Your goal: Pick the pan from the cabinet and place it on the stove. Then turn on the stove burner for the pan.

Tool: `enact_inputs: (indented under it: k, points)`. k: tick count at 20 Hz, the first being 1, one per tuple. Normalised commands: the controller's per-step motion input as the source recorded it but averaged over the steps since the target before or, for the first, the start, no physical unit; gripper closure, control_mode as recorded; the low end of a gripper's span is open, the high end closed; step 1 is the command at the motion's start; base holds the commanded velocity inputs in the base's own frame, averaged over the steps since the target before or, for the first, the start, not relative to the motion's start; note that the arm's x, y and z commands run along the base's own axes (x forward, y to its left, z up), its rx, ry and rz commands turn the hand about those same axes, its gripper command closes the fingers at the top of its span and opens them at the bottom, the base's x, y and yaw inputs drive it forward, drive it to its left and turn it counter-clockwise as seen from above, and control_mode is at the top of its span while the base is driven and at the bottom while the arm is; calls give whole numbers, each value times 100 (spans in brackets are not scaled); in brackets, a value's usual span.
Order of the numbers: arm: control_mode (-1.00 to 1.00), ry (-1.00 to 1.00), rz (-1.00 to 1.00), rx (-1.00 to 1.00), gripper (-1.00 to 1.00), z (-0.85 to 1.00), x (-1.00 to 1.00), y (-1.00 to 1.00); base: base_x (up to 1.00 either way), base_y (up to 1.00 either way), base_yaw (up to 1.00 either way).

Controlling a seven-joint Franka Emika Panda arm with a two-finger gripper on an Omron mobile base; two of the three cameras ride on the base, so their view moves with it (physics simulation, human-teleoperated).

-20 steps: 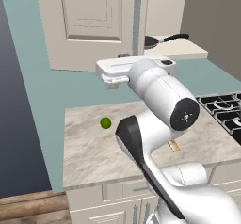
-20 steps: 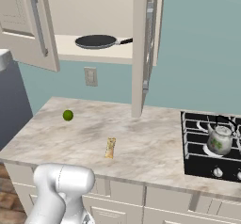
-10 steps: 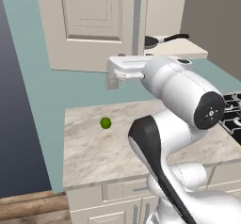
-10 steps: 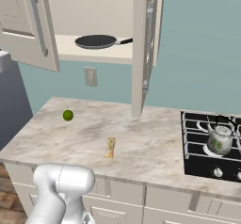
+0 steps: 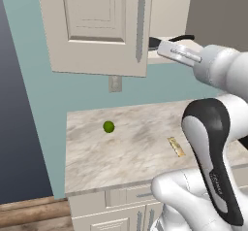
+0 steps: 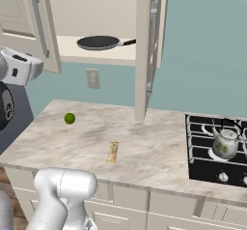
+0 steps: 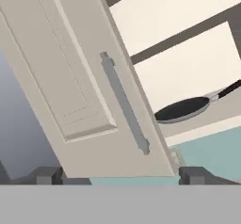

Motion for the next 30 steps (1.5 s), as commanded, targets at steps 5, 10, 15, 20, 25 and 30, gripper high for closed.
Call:
enact_inputs:
  k: [5, 10, 15, 20, 25, 30]
  points:
    - [-100, 22, 6, 25, -100, -4, 0, -59, 0, 0, 0]
    - [-100, 13, 2, 26, -100, -16, 11, -33, 0, 0, 0]
    - [-100, 4, 0, 7, -100, -18, 41, -1, 0, 0, 0]
    - [-100, 5, 0, 7, -100, -9, 58, -2, 0, 0, 0]
    - [-100, 6, 0, 10, -100, -1, 58, -10, 0, 0, 0]
    - [-100, 7, 0, 10, -100, 0, 63, -9, 0, 0, 0]
